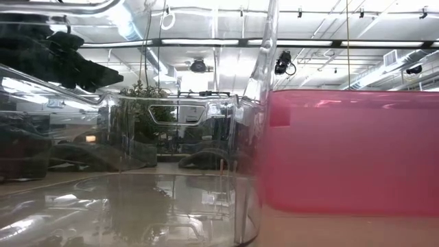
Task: Pick & Place hat
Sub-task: Put the bottom red cap into the red bin
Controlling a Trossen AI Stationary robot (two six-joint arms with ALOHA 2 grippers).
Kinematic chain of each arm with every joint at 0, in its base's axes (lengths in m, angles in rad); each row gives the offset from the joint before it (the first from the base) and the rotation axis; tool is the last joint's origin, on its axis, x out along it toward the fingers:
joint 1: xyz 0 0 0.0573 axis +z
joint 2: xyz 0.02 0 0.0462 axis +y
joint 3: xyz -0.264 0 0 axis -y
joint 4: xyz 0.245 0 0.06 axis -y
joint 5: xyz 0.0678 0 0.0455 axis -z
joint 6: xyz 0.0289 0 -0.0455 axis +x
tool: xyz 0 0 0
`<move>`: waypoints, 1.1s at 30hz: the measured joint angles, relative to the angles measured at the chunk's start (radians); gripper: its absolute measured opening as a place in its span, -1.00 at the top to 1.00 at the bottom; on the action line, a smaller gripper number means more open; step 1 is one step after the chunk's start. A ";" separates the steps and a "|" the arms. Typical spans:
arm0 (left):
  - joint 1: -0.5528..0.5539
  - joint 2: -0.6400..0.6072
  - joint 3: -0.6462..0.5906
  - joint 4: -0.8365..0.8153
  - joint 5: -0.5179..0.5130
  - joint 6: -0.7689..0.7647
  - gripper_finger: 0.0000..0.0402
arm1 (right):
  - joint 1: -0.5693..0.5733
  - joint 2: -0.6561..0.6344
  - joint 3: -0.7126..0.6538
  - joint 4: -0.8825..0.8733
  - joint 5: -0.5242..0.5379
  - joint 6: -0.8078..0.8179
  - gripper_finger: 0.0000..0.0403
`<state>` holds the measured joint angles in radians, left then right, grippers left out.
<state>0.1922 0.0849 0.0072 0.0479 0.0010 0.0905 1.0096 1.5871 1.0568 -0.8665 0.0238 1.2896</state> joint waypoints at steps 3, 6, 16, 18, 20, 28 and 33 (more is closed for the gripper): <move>0.000 0.000 0.000 0.000 0.000 0.000 0.14 | -0.004 0.000 -0.069 0.053 -0.005 0.024 0.14; 0.000 0.000 0.000 0.000 0.000 0.000 0.14 | -0.007 0.000 -0.112 0.084 -0.007 0.057 0.14; 0.000 0.000 0.000 0.000 0.000 0.000 0.14 | -0.025 0.000 -0.121 0.183 -0.137 0.042 0.14; 0.000 0.000 0.000 0.000 0.000 0.000 0.14 | -0.033 -0.001 -0.121 0.183 -0.178 0.045 0.14; 0.000 0.000 0.000 0.000 0.000 0.000 0.14 | -0.042 -0.001 -0.121 0.183 -0.201 0.034 0.14; 0.000 0.000 0.000 0.000 0.000 0.000 0.14 | -0.082 -0.057 -0.121 0.139 -0.231 0.011 0.14; 0.000 0.000 0.000 0.000 0.000 0.000 0.14 | -0.093 -0.120 -0.121 0.048 -0.172 0.012 0.14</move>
<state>0.1922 0.0849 0.0074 0.0475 0.0009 0.0904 0.9169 1.4673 0.9356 -0.8185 -0.1482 1.3013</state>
